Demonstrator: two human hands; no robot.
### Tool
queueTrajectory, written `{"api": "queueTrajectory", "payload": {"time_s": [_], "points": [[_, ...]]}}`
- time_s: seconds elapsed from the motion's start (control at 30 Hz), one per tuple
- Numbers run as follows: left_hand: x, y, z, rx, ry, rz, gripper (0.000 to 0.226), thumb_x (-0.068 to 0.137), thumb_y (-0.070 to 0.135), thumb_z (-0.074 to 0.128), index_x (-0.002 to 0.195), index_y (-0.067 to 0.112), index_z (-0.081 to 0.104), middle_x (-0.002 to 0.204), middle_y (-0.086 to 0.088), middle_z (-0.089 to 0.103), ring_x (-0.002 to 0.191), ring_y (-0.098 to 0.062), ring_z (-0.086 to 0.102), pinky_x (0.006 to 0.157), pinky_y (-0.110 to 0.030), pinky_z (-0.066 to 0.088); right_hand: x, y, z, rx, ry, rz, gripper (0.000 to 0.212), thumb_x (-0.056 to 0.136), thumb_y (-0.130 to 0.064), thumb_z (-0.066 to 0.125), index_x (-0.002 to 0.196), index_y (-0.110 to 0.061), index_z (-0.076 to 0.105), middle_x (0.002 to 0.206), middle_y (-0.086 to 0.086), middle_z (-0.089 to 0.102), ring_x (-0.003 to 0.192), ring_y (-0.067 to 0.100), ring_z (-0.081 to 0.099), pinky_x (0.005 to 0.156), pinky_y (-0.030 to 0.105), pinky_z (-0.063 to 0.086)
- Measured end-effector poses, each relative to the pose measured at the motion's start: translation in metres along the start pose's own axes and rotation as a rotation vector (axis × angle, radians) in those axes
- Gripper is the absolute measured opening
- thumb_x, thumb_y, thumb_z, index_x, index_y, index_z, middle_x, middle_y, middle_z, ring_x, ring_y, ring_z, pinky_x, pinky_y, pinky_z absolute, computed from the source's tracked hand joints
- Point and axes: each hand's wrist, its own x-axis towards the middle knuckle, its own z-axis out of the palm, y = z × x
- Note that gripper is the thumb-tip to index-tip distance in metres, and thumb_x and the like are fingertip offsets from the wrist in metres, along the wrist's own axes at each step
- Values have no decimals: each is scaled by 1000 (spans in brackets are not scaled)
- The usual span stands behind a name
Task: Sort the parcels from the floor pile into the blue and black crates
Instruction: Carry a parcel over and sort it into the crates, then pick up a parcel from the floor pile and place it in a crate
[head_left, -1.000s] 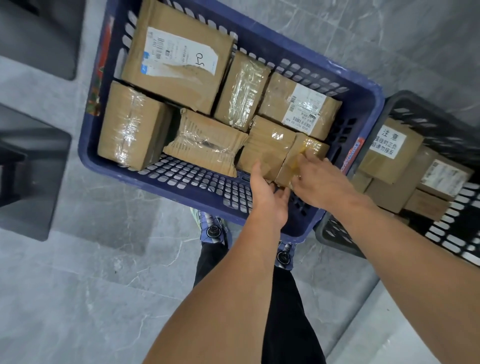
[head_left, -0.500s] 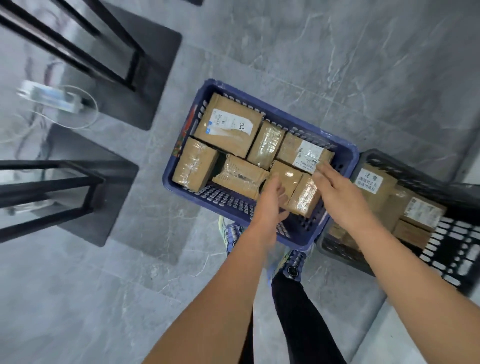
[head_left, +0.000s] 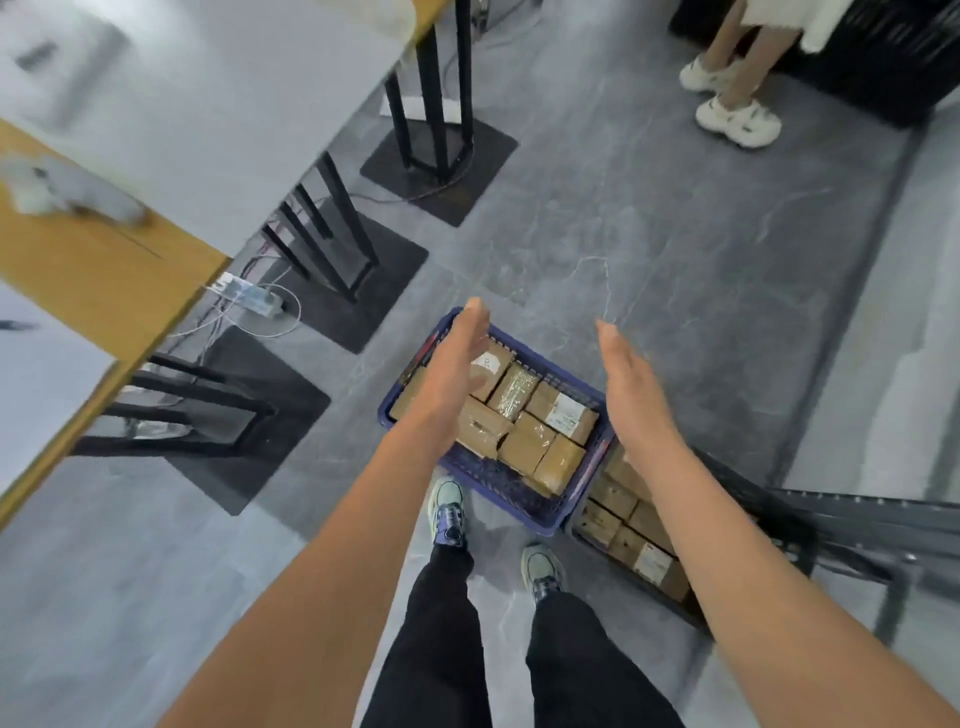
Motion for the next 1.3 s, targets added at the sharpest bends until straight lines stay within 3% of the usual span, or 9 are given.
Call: {"api": "queueTrajectory", "payload": {"time_s": [0.2,0.3,0.53,0.6,0.77,0.93,1.1,1.2,1.3], "points": [[-108,36,-2,-113,188,116,74,101,71,33,156,22,41,159,6,44,142,-12,45,120,-49,33,-67,-52,-23,-30,-137,-190,68,104,-69,21,163,-37,30,169,-17,25,144,-7,21,115,24,14],[-159,41,-9,-145,274,172,74,100,70,31,156,23,40,159,6,43,142,-13,43,119,-51,33,-98,-71,-23,-61,-226,-278,71,101,-72,22,163,-38,29,170,-17,23,155,2,18,125,31,12],[-271,25,-45,-274,506,261,83,92,74,33,157,23,40,160,4,42,146,-17,40,121,-53,30,-177,-107,1,-140,-430,-476,57,111,-55,23,163,-35,31,168,-16,27,148,-2,22,125,31,14],[-303,15,-58,-317,586,276,71,98,70,31,150,25,47,156,7,46,144,-16,42,119,-51,33,-201,-115,15,-132,-494,-502,57,111,-55,24,163,-34,31,167,-18,28,144,-6,23,120,26,16],[-390,-21,-97,-462,766,298,66,100,67,34,150,26,47,157,4,46,145,-18,42,117,-46,36,-264,-119,75,-91,-630,-536,56,109,-57,33,160,-36,37,165,-17,32,152,7,28,127,39,21],[-499,-72,-130,-532,910,344,57,93,72,49,134,33,56,144,10,56,128,-7,53,110,-42,41,-341,-106,152,-186,-798,-543,74,91,-86,35,157,-51,36,162,-27,29,153,10,29,127,48,18],[-592,-146,-163,-609,1070,311,64,104,61,37,153,21,46,156,6,47,141,-12,45,117,-47,37,-432,-79,225,-266,-967,-595,69,97,-81,34,158,-49,34,167,-22,29,155,12,27,125,44,21],[-640,-191,-172,-679,1158,291,65,104,61,37,155,22,43,157,6,45,142,-12,44,119,-50,36,-487,-58,265,-252,-1069,-531,62,101,-72,38,156,-43,41,152,-28,38,148,11,34,116,37,26],[-681,-233,-174,-773,1250,272,66,102,63,39,154,22,44,157,5,46,141,-12,45,119,-50,36,-533,-30,296,-329,-1155,-550,60,99,-75,42,154,-49,43,151,-26,40,149,18,38,123,47,27]]}}
